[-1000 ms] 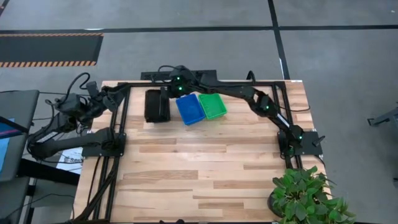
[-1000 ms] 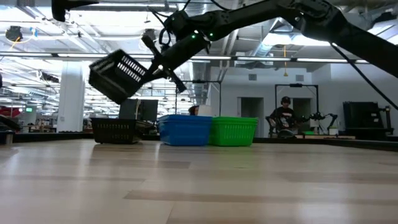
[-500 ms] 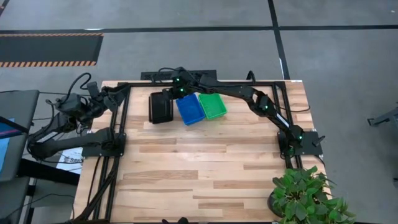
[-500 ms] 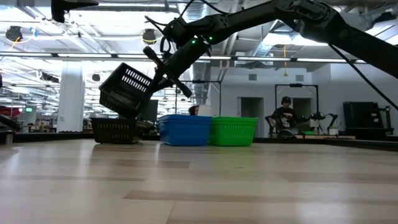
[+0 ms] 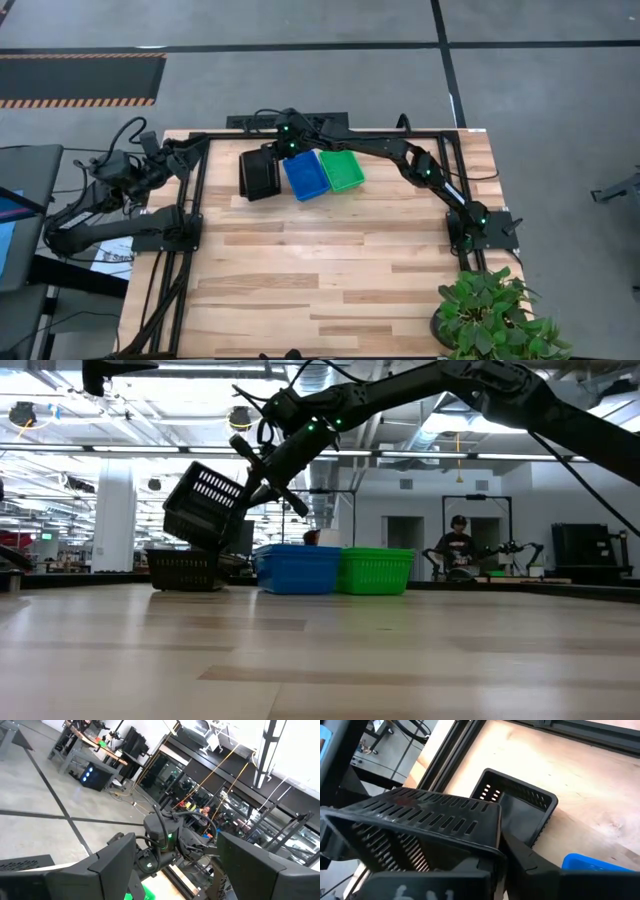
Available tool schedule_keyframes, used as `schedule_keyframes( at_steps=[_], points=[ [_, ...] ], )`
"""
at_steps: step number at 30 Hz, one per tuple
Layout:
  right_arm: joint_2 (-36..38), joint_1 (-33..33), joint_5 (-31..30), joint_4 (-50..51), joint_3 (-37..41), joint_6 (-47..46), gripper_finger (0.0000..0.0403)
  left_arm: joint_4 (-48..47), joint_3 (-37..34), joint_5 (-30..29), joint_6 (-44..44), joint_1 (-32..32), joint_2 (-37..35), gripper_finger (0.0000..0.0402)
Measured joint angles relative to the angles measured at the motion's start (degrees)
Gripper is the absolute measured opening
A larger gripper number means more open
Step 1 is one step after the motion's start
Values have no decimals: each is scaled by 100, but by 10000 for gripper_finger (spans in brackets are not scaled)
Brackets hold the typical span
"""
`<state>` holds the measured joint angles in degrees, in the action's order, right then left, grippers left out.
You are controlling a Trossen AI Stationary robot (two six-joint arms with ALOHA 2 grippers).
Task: Stack baskets by color
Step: Stack the bottom black bin on top of the top black bins
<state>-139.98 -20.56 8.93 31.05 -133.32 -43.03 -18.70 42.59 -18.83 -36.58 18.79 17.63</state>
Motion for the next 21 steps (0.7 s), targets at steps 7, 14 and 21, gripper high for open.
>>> schedule_keyframes(
  at_steps=[7,14,21],
  points=[
    [0,-2,0,-2,0,22,81,1,0,-1,-1,0,0,267],
    [0,22,2,-9,0,208,137,2,0,-2,-2,0,0,267],
    [0,22,2,-35,0,277,189,2,0,-2,-3,0,0,267]
  ],
)
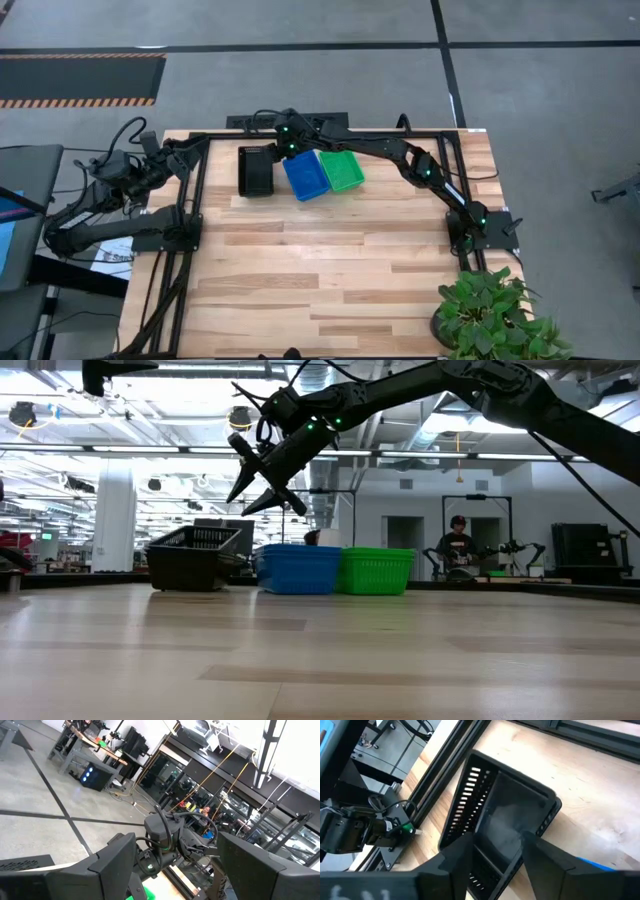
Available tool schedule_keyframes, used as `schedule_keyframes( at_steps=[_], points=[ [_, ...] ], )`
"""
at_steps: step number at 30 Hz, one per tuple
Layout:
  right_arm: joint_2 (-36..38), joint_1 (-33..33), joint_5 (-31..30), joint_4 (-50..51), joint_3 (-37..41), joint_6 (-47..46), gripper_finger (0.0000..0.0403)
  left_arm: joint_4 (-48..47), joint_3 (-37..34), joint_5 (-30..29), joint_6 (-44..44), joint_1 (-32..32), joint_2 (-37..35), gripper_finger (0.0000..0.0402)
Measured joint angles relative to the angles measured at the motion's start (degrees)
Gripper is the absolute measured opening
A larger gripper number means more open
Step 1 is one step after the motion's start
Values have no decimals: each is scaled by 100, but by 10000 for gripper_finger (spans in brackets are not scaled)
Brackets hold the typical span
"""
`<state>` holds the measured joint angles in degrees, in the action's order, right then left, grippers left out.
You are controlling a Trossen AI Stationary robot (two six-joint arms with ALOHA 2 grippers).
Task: Stack baskets by color
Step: Stack the bottom black bin on top of the top black bins
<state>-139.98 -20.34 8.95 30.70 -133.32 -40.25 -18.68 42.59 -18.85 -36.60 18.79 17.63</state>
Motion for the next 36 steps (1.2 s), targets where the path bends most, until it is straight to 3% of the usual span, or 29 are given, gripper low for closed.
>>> schedule_keyframes(
  at_steps=[11,17,25,36],
  points=[
    [25,-151,65,-186,-150,159,223,-283,-2,-2,-71,1,-2,267],
    [210,-389,-2,-389,-122,177,213,-449,-2,-12,-114,2,-2,268],
    [-223,-179,-347,-593,-107,188,199,-498,-2,-221,-114,0,-2,268],
    [-546,-182,156,-408,-65,-2,192,-501,-2,-295,-153,2,-2,267]
  ],
)
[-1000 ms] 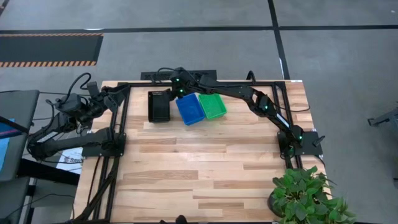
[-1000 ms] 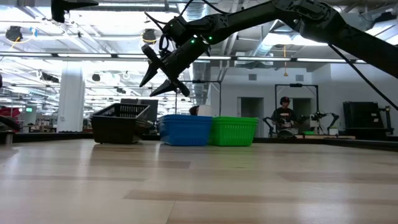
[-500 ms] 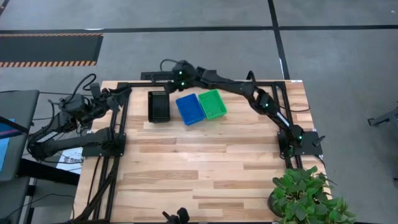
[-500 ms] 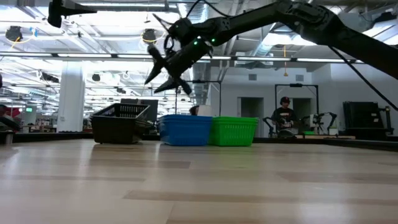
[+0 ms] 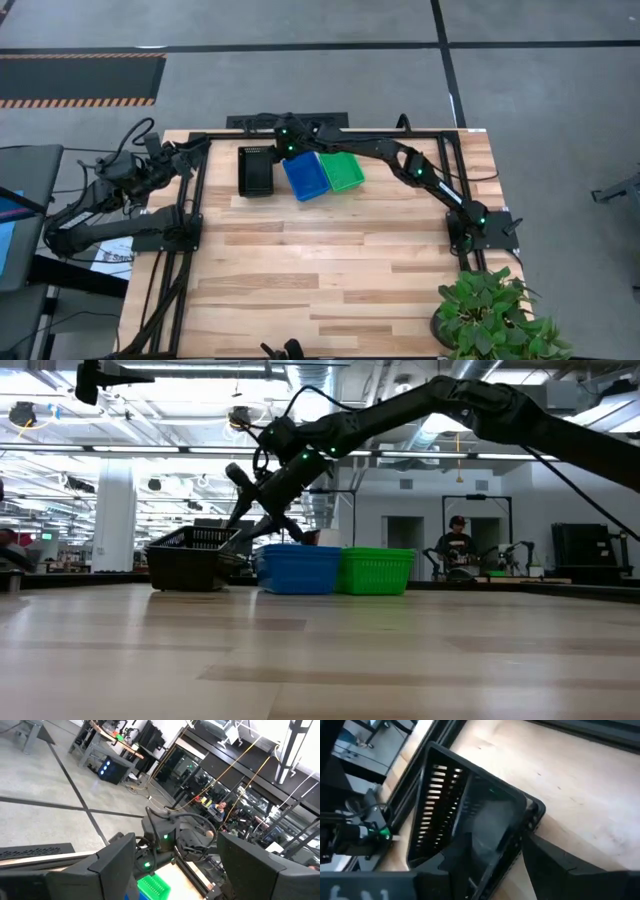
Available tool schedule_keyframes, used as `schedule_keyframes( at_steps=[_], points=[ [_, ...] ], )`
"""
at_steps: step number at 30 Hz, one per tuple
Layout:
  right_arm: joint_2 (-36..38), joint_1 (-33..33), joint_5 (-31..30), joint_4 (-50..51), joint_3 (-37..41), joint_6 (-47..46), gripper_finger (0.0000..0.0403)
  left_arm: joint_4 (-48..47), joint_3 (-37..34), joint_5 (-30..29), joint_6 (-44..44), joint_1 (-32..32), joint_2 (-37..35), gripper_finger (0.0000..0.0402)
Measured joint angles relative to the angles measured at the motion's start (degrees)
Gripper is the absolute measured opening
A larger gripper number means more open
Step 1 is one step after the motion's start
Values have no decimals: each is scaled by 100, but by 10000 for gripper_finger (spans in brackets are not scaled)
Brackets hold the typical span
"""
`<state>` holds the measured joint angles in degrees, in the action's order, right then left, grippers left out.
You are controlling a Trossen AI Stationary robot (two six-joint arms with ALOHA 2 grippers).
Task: Stack baskets by color
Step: Stack the bottom black bin on top of the top black bins, then return to Home Position
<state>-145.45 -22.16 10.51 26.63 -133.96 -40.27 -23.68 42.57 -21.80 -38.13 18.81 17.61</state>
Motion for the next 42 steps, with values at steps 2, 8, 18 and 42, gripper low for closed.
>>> schedule_keyframes(
  at_steps=[2,8,18,42],
  points=[
    [11,-9,-25,-55,-78,7,192,0,0,-2,0,-2,0,267],
    [225,-43,-243,-931,-103,226,188,-16,0,-4,12,-1,0,267],
    [28,76,-707,-714,-37,481,162,-134,0,-4,-13,-2,0,267],
    [1720,-167,-272,-247,-86,1191,140,-241,0,-201,-61,0,2,267]
  ],
)
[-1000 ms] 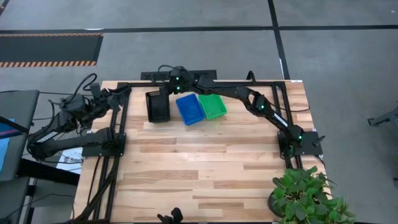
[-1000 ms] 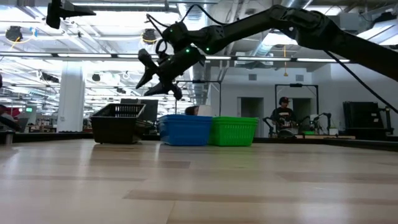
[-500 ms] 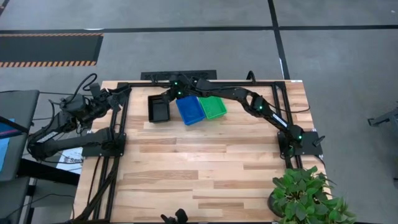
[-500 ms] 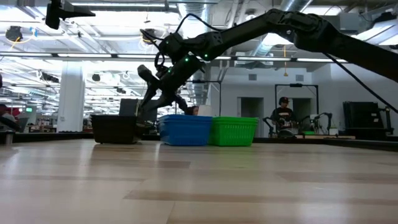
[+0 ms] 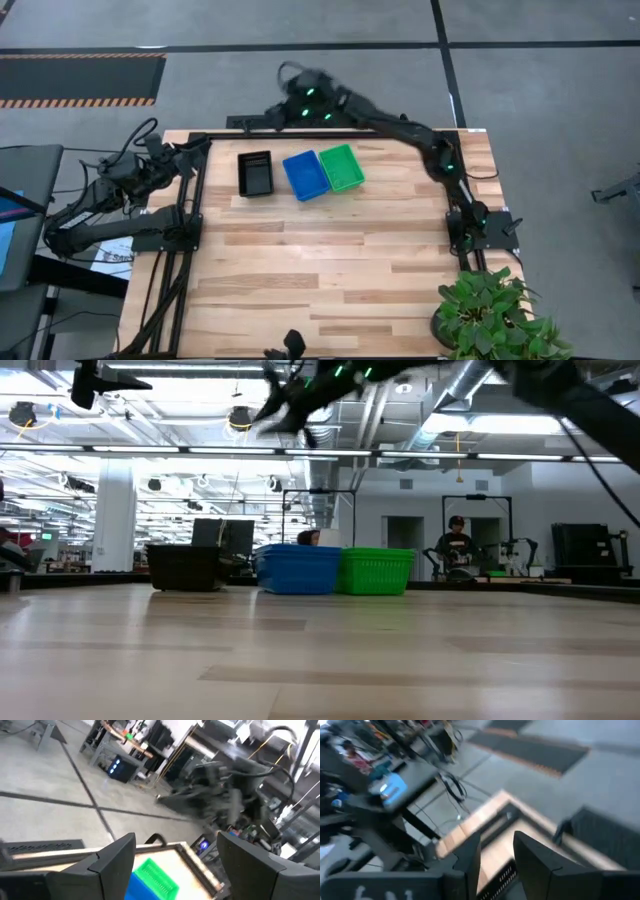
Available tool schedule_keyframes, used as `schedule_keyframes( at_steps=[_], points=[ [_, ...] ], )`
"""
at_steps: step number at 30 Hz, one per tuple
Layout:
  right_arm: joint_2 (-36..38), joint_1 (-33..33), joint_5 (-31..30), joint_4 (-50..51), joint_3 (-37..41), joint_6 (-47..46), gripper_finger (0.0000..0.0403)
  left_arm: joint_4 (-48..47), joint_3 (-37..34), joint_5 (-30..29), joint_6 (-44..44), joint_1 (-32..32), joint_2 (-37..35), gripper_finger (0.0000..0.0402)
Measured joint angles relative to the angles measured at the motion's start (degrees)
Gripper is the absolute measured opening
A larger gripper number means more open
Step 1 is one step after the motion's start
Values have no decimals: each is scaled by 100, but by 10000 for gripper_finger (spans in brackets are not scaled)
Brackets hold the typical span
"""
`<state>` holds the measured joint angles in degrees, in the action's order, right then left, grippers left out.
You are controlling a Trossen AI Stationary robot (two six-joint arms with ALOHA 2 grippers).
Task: Stack baskets by color
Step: Return to Home Position
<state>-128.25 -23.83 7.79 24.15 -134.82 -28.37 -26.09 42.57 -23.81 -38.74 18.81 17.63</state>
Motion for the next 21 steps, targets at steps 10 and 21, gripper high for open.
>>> schedule_keyframes(
  at_steps=[10,21],
  points=[
    [1996,14,-28,1680,0,1993,135,-200,0,-66,26,0,-2,267],
    [3738,88,-173,3147,416,2672,134,645,0,676,1642,-2,-4,267]
  ],
)
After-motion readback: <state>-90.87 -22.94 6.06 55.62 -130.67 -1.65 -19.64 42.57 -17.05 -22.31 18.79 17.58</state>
